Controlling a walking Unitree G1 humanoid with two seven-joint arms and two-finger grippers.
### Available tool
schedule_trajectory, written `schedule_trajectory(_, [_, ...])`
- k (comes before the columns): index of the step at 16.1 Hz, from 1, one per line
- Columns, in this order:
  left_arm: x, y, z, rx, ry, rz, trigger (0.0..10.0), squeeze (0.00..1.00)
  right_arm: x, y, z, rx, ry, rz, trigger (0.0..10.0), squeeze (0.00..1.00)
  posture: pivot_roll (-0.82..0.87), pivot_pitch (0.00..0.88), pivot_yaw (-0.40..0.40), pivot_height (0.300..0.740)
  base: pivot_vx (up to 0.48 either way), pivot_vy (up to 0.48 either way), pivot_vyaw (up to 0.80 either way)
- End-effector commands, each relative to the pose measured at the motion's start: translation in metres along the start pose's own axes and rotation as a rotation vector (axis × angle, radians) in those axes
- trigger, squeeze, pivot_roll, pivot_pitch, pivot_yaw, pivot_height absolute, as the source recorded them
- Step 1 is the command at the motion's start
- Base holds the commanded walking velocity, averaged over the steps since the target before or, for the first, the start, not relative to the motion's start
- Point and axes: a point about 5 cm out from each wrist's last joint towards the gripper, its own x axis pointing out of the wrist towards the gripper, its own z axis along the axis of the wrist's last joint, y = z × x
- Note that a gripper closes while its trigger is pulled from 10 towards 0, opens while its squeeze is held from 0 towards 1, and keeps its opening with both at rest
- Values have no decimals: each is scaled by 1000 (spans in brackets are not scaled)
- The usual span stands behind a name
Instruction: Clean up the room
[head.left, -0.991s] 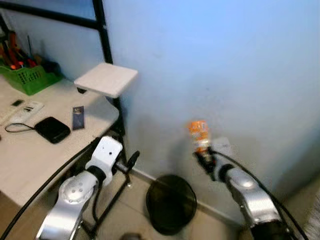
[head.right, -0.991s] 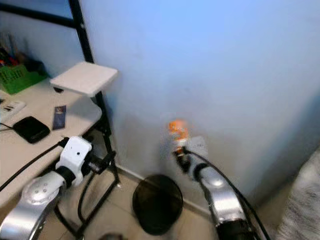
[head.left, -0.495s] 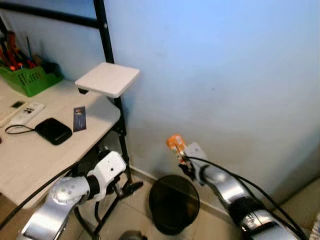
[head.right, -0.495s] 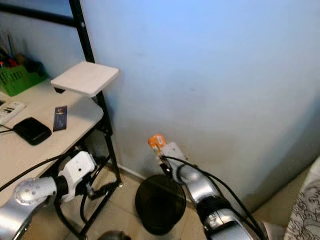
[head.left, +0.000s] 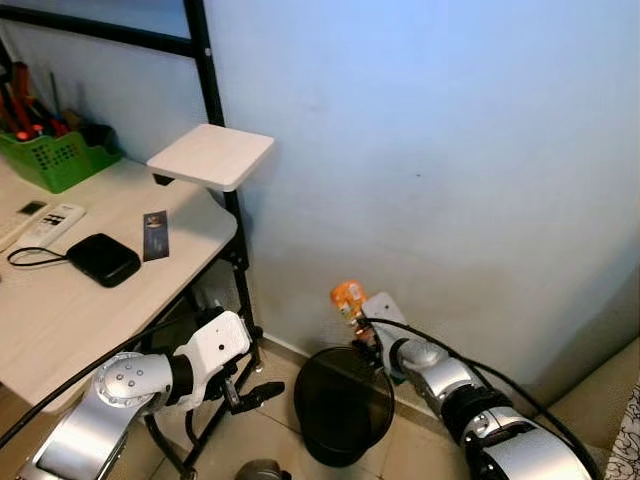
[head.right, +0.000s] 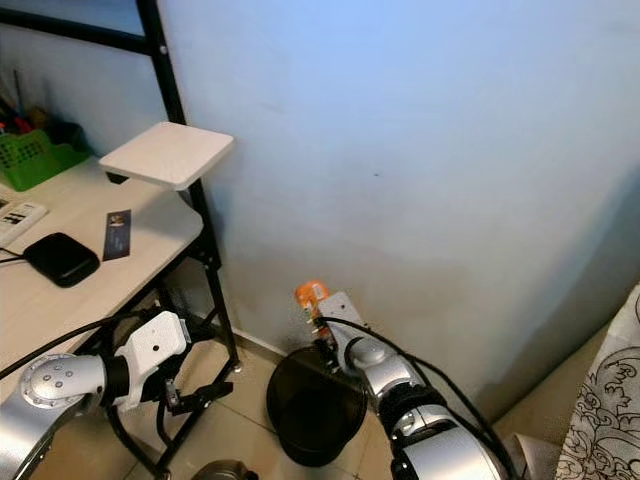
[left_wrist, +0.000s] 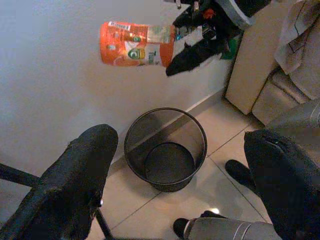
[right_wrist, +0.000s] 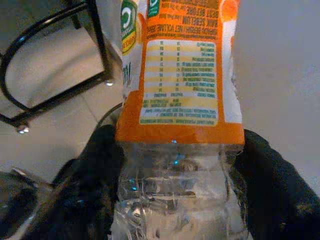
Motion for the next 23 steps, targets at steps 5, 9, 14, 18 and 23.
schedule_trajectory(5, [-3, 4, -2, -5, 17, -4, 10000, 0, 1, 7, 7, 54, -36, 100, 10000, 1000, 256, 0, 12, 740, 0, 0, 0])
schedule_trajectory(9, [-3, 5, 2, 2, 5, 13, 10000, 0, -1, 4, 4, 103, -79, 130, 10000, 1000, 257, 0, 12, 740, 0, 0, 0])
schedule_trajectory(14, [7, 10, 17, -130, -170, 303, 10000, 0, -37, -37, 19, 263, -396, -51, 10000, 1000, 229, 0, 7, 740, 0, 0, -149])
schedule_trajectory(18, [14, 13, 23, -201, -230, 586, 10000, 0, -79, -51, 28, 381, -590, -256, 10000, 1000, 176, 0, 24, 740, 0, 0, -756])
schedule_trajectory(23, [9, 7, 17, -216, -209, 702, 10000, 0, -118, -48, 23, 442, -645, -435, 10000, 1000, 140, 0, 14, 740, 0, 0, -756])
